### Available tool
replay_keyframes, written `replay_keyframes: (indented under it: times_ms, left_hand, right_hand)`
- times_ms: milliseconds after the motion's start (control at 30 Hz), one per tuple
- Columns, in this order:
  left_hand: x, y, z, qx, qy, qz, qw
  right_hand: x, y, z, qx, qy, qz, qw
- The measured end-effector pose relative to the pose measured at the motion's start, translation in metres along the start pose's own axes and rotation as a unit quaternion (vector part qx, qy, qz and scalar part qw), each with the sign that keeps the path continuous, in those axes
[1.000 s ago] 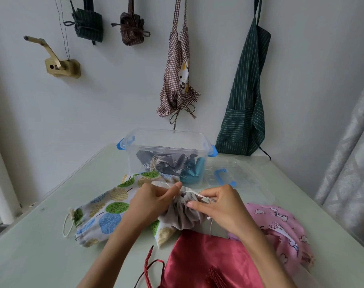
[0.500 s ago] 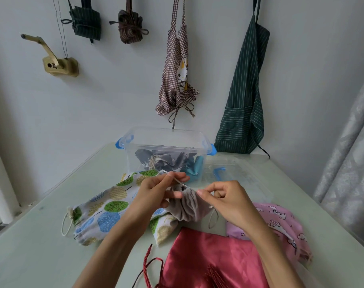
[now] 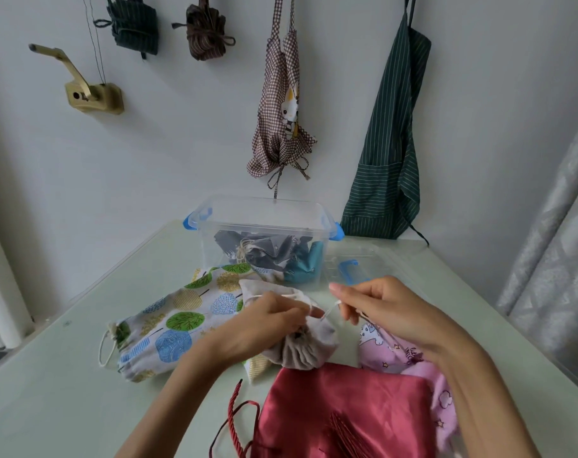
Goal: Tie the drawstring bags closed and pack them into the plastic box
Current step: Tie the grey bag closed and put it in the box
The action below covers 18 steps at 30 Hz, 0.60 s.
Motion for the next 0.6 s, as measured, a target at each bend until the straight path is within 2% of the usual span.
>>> replay_keyframes:
  times_ms: [133,200,300,367,433,533,600]
  left_hand:
    - [0.021,0.005,-0.008,0.034,-0.130,0.078,0.988]
    - [0.026,0.006,-0.006,0.048,-0.156,0.092,0.982]
    - [0.022,0.004,0.000,0.010,-0.099,0.081,0.992]
    - [0.013,0.003,0.002,-0.032,-0.021,0.046,0.998]
    - [0.003,0.004,0.003,-0.063,0.038,0.013,0.997]
    - [-0.006,0.007,0.003,-0.077,0.062,0.006,0.995]
    - [-0.007,0.008,0.003,-0.077,0.060,0.003,0.995]
  right_hand:
    - [0.008,-0.003,0.010,-0.043,0.011,-0.054,0.998]
    - [0.015,-0.006,0.015,-0.074,-0.016,-0.052,0.996]
    - [0.023,-0.016,0.009,-0.091,-0.033,-0.021,0.995]
    - [0.017,-0.020,-0.003,-0.070,-0.028,-0.038,0.996]
    - [0.013,-0.018,-0.013,-0.063,0.010,-0.011,0.998]
    - [0.019,-0.012,-0.019,-0.062,0.086,0.072,0.992]
    - [0.021,-0.013,-0.021,-0.058,0.110,0.068,0.990]
Point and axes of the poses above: each hand's wrist, its own y-axis away from the middle knuckle, its own x-axis out of the palm, z = x × y, the point moved 5 cm from there along -y, towards the middle knuckle, and after that the axes turned 1 degree about -y, right-handed, at the moved point
